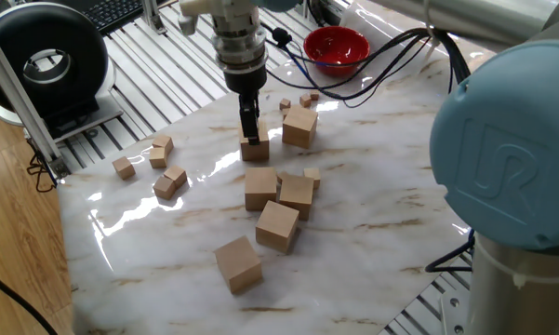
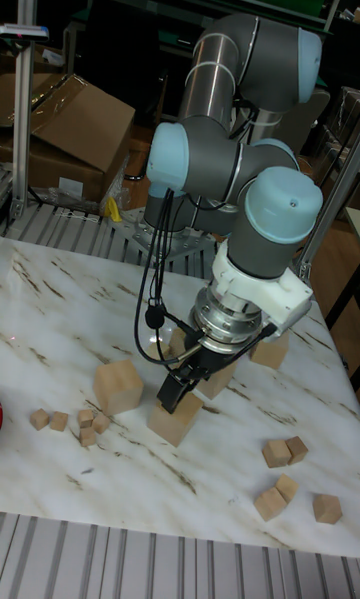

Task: Pick up one small block

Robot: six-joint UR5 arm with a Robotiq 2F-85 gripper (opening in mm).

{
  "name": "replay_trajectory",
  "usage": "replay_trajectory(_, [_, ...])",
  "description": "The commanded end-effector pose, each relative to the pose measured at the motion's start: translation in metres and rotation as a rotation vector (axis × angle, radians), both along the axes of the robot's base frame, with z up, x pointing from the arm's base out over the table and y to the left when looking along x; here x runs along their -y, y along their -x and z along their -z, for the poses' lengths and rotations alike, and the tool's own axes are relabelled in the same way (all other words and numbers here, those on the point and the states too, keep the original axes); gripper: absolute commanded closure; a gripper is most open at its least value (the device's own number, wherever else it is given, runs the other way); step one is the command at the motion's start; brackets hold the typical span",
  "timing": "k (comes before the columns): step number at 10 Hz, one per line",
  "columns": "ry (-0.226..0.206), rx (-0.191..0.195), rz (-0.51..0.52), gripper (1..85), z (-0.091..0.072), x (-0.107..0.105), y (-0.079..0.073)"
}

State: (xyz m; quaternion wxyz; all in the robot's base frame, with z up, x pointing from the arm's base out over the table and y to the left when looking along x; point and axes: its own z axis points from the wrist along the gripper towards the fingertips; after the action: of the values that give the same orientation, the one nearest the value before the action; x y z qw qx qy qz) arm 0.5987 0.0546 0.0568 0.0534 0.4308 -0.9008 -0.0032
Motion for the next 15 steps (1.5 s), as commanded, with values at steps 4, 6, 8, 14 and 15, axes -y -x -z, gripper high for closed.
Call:
replay_trajectory(4, [0.005,0.06,-0.022,0.7,0.028,0.005,-0.013])
replay_trajectory(6, [-0.004,0.074,-0.024,0.7,0.034,0.009,-0.014])
replay_trajectory(8, [-0.015,0.1,-0.009,0.7,0.034,0.007,-0.02])
replay_trajectory(14, [0.008,0.104,-0.012,0.7,0.032,0.011,-0.02])
replay_trajectory(15, [0.006,0.116,-0.009,3.0,0.033,0.011,-0.023])
